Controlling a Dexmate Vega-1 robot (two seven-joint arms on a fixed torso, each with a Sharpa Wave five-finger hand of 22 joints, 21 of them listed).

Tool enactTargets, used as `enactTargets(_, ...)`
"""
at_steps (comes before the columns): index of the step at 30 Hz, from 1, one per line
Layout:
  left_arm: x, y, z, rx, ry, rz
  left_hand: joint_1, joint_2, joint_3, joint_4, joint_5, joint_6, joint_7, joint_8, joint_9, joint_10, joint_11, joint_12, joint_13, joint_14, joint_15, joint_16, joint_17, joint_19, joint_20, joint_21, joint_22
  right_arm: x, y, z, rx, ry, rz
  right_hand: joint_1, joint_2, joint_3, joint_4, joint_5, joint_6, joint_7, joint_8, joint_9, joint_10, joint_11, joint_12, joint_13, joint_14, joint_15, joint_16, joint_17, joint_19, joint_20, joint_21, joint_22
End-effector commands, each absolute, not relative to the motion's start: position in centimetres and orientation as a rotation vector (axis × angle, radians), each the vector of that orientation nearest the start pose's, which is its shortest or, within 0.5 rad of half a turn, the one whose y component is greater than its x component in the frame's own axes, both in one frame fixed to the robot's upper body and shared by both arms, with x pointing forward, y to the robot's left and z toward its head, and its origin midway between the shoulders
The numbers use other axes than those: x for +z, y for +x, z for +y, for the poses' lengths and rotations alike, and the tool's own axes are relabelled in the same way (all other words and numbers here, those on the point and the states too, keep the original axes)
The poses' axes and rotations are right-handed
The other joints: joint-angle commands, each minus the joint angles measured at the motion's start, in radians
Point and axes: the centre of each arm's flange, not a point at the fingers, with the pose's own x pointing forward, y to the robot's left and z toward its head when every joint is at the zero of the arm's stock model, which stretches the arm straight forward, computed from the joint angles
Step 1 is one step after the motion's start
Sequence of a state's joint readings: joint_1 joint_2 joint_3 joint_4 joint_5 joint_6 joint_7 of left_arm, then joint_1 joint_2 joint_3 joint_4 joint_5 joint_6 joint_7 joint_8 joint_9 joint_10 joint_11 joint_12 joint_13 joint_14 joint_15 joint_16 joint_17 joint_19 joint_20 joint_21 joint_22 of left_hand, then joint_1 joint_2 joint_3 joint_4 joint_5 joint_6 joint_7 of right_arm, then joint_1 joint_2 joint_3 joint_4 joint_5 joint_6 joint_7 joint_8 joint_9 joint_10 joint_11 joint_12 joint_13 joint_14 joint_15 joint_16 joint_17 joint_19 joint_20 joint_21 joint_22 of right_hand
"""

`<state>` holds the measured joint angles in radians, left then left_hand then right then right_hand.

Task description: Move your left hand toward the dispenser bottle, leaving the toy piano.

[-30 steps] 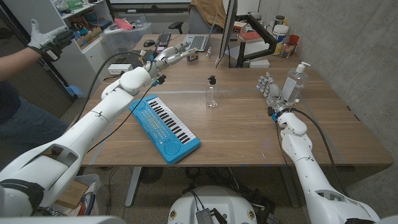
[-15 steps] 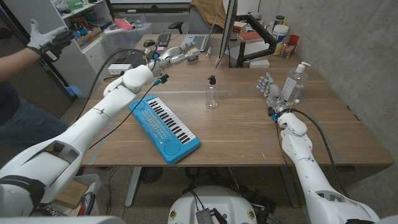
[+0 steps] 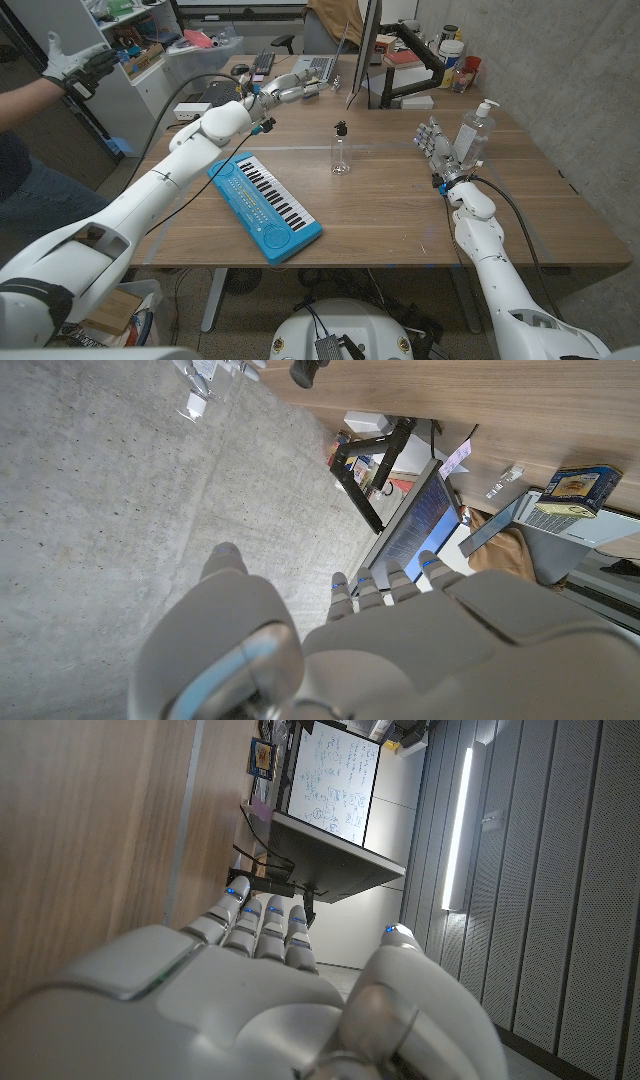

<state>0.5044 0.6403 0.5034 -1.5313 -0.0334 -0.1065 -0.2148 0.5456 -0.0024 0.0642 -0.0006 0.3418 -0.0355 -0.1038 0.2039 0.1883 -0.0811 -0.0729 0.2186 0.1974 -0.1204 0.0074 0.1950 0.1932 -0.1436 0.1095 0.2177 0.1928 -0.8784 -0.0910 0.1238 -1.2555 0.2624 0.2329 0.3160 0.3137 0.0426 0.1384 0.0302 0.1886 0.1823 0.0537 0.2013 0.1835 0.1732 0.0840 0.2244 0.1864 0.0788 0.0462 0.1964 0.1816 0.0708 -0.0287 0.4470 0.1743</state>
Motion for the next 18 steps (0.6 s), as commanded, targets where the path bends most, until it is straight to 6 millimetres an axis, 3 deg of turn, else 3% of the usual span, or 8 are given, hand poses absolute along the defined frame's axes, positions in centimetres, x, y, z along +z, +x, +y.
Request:
enactTargets(1, 16.3, 60.3, 19.7, -0.341, 0.920, -0.823, 0.016, -0.001, 0.001, -0.002, -0.003, 0.000, -0.012, 0.002, 0.004, 0.009, -0.007, 0.003, 0.005, 0.002, -0.003, 0.003, 0.002, 0.003, 0.008, 0.000, 0.003, -3.3, 65.2, -30.3, 0.174, 0.125, -0.657, 0.006, 0.008, -0.002, -0.004, 0.002, 0.009, -0.003, -0.004, 0.006, 0.007, 0.006, -0.001, 0.003, 0.009, 0.003, 0.000, 0.003, 0.009, 0.002, -0.004, 0.004)
enactTargets(5, 16.3, 60.2, 19.4, -0.344, 0.937, -0.823, 0.018, 0.000, 0.000, -0.003, -0.004, 0.005, -0.012, 0.003, 0.004, 0.012, -0.009, 0.004, 0.005, 0.003, -0.004, 0.004, 0.002, 0.011, 0.019, 0.003, 0.003, -3.4, 65.1, -30.4, 0.173, 0.125, -0.657, 0.006, 0.008, -0.002, -0.005, 0.002, 0.009, -0.003, -0.004, 0.006, 0.006, 0.006, -0.001, 0.003, 0.010, 0.003, 0.000, 0.003, 0.010, 0.003, -0.005, 0.004)
enactTargets(18, 16.7, 60.0, 18.5, -0.345, 0.993, -0.834, 0.022, 0.001, -0.002, -0.004, -0.006, 0.018, -0.026, 0.007, 0.004, 0.008, -0.009, 0.002, 0.005, 0.003, -0.004, 0.004, 0.003, 0.008, 0.021, 0.002, 0.003, -3.5, 65.0, -30.6, 0.172, 0.126, -0.657, 0.005, 0.009, -0.003, -0.005, 0.002, 0.010, -0.004, -0.004, 0.006, 0.005, 0.005, -0.002, 0.003, 0.010, 0.004, -0.001, 0.004, 0.011, 0.005, -0.009, 0.004)
